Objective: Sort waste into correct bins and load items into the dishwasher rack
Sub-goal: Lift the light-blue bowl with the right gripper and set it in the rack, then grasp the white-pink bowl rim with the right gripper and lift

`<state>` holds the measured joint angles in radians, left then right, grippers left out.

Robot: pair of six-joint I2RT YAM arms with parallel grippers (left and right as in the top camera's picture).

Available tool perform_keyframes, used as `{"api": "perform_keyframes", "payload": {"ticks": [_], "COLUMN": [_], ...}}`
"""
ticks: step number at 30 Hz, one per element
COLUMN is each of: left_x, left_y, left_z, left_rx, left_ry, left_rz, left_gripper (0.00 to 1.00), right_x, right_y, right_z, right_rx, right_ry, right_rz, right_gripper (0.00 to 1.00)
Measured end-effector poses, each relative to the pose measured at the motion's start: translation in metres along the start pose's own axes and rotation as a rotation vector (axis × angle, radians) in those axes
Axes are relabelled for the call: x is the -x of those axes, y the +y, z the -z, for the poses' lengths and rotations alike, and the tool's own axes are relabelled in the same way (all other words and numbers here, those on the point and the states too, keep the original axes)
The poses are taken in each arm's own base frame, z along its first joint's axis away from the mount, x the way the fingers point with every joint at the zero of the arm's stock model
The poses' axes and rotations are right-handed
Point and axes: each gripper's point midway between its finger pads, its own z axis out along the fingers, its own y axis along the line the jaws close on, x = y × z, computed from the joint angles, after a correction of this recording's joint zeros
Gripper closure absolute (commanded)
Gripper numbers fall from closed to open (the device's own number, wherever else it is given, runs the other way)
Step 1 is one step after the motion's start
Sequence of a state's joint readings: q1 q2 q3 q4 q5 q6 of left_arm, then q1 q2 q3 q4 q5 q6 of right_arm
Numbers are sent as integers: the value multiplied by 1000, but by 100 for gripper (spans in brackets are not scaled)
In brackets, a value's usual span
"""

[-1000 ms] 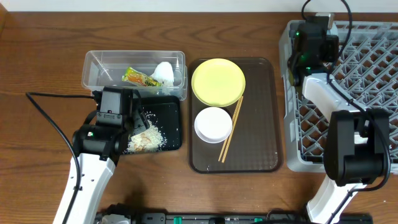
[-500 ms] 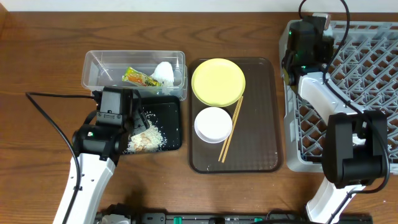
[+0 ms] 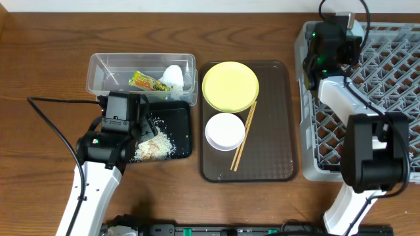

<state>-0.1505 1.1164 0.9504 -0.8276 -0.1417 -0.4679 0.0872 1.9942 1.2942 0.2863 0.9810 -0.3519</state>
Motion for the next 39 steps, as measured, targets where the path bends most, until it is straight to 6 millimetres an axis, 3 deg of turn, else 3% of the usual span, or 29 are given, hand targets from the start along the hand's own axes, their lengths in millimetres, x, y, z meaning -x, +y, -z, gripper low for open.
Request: {"api": "perform_keyframes", "payload": {"ticks": [4,12,13,16,19,23,28,31,33,39], "left_x": [0,0,0,0,0,0,0,0,-1,-3], "left_y": [0,0,0,0,0,0,0,0,0,2], "left_z": [0,0,0,0,0,0,0,0,0,0], "left_rx": [0,0,0,0,0,0,0,1,2,8], "left_ry": [0,0,0,1,0,0,1,1,3,12], "left_rz": [0,0,0,0,0,0,-1,0,-1,14], "left_gripper": [27,27,27,27,27,27,27,27,27,26], "right_x": [-6,-25,-29,-42,-61,-64,-36,-19,-14,-39], "right_y": [11,29,31,38,52,53,34,31,38,76], "right_z": [1,22,25,36,50,71,110,146,181,268], "right_rx": [17,51,54,116,247,397,598,784,964,1349], "right_ry": [11,75,88,136,200,240,213,184,183,308], "right_rz": [18,88,93,127,177,166,79,23,-2,61], "right_gripper": [99,99,96,62,54,39,37,37,38,42]}}
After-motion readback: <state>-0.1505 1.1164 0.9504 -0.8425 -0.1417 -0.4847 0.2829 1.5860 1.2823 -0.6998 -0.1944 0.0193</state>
